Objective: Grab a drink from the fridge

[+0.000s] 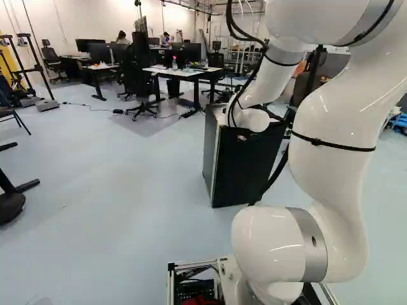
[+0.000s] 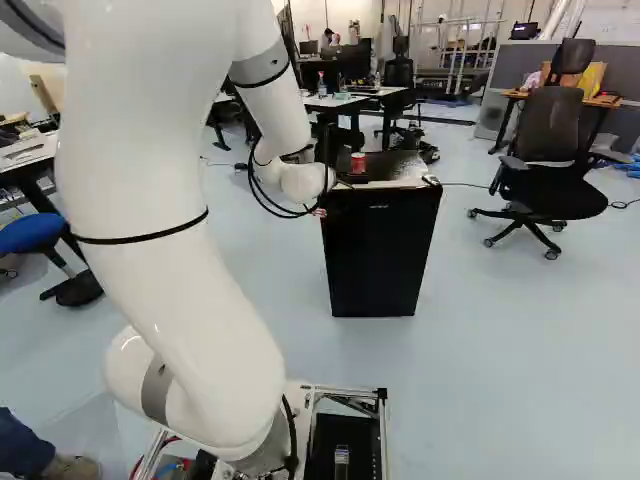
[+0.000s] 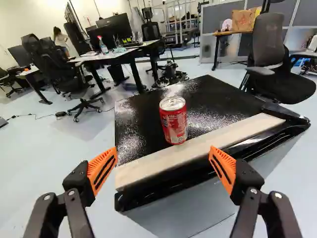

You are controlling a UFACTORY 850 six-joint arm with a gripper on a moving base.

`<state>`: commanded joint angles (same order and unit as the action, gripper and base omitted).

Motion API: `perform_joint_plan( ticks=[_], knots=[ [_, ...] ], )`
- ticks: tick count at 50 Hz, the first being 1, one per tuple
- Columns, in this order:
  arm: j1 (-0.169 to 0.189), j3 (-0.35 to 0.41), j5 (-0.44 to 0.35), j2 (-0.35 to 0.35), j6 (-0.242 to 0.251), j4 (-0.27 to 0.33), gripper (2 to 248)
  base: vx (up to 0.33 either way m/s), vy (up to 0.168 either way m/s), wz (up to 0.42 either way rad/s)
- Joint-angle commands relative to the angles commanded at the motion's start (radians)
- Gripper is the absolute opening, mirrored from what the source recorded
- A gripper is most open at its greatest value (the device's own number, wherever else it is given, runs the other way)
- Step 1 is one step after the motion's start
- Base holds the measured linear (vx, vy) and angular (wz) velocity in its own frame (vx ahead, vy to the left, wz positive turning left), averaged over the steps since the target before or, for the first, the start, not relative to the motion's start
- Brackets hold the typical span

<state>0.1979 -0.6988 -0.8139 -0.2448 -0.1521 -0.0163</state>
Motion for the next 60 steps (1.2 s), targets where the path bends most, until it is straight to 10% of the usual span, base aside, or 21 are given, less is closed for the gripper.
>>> perform_joint_plan(
  ticks=[60],
  knots=[
    [0.014, -0.094, -0.283, -0.170, 0.000, 0.043, 247, 0.000, 0.000, 0.000]
  ],
)
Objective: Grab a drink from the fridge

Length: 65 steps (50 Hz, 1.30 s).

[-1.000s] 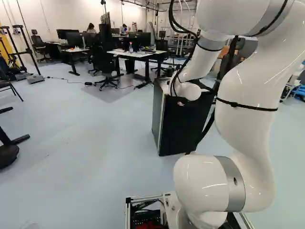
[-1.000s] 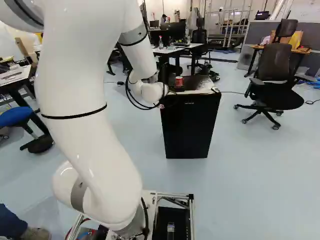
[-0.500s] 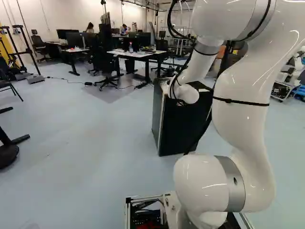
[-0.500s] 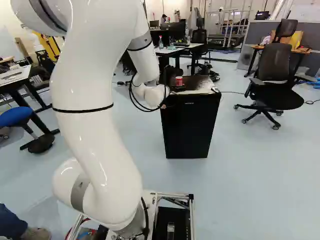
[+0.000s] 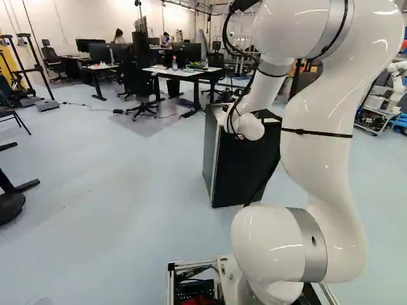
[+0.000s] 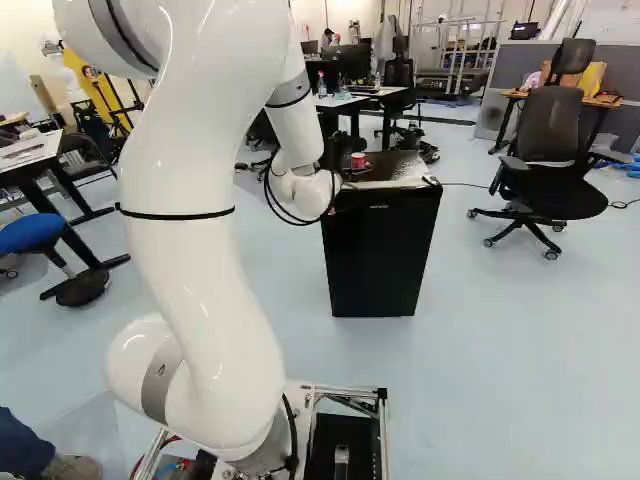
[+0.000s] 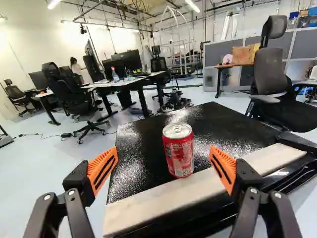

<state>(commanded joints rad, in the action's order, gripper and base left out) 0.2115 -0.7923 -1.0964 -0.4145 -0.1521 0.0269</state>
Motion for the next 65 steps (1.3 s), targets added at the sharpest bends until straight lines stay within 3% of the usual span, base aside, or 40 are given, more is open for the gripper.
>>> perform_joint_plan(
  ticks=[39, 65],
  knots=[
    [0.019, -0.052, -0.002, -0.041, 0.000, 0.030, 247, 0.000, 0.000, 0.000],
    [0.037, -0.123, 0.023, -0.123, 0.000, 0.075, 247, 0.000, 0.000, 0.000]
  ],
)
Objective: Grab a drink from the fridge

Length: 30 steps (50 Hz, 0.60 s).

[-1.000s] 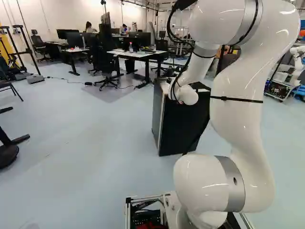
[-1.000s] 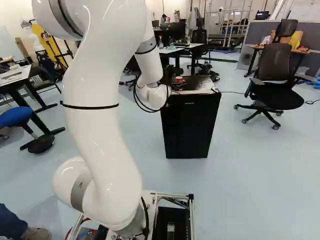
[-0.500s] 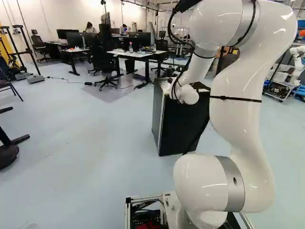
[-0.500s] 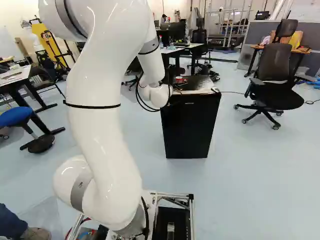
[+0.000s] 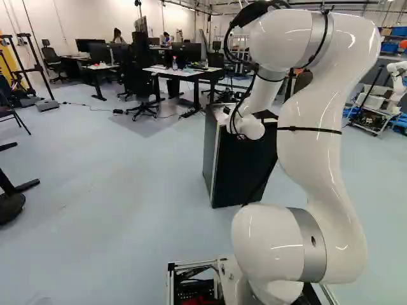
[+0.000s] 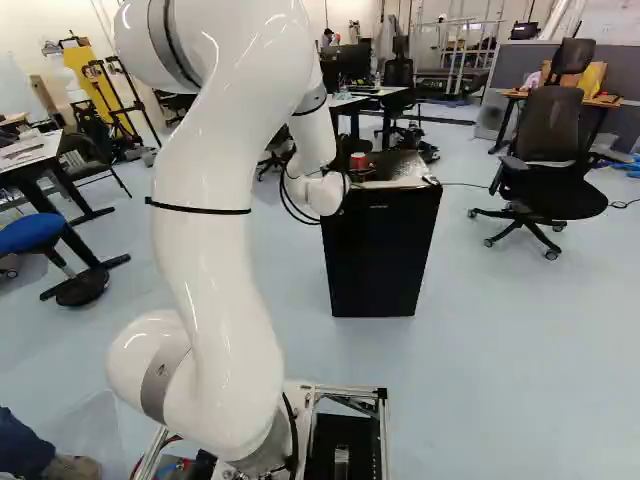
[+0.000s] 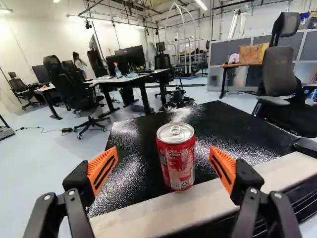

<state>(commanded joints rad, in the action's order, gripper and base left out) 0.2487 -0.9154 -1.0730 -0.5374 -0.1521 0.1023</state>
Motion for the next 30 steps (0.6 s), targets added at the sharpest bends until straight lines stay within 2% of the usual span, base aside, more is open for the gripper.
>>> perform_joint_plan(
  ticks=[13, 26, 30],
  knots=[
    [0.000, -0.001, 0.000, -0.001, 0.006, 0.002, 247, 0.000, 0.000, 0.000],
    [0.000, -0.001, 0.000, -0.001, 0.117, 0.002, 247, 0.000, 0.000, 0.000],
    [0.000, -0.001, 0.000, -0.001, 0.117, 0.002, 247, 0.000, 0.000, 0.000]
  ],
)
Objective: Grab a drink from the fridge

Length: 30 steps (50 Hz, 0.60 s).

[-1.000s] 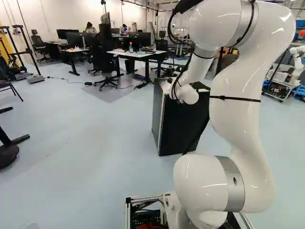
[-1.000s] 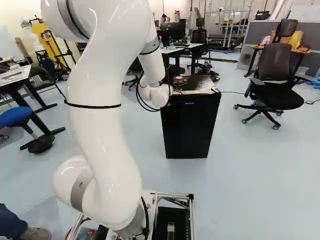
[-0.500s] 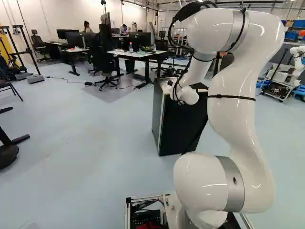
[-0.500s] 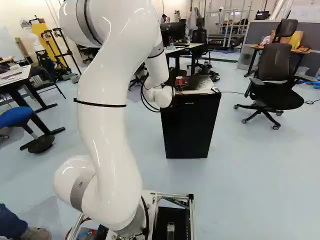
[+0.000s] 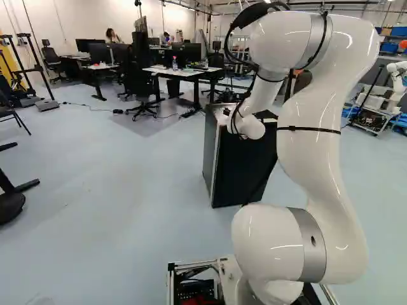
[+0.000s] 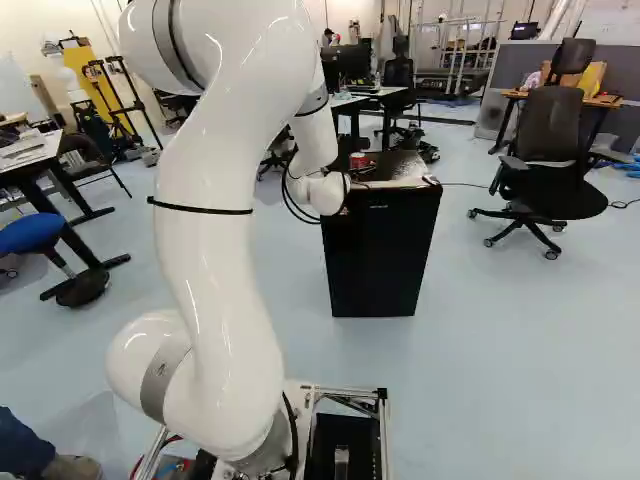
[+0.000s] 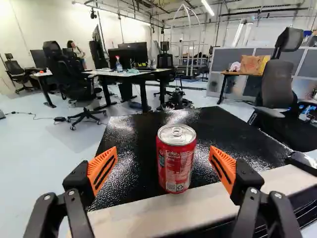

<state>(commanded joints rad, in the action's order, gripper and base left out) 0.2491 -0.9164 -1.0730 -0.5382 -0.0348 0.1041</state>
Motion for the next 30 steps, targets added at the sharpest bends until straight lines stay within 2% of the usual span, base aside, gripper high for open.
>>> perform_joint_plan(
  ticks=[30],
  knots=[
    [0.003, -0.014, 0.000, -0.011, 0.000, 0.000, 247, 0.000, 0.000, 0.000]
  ],
)
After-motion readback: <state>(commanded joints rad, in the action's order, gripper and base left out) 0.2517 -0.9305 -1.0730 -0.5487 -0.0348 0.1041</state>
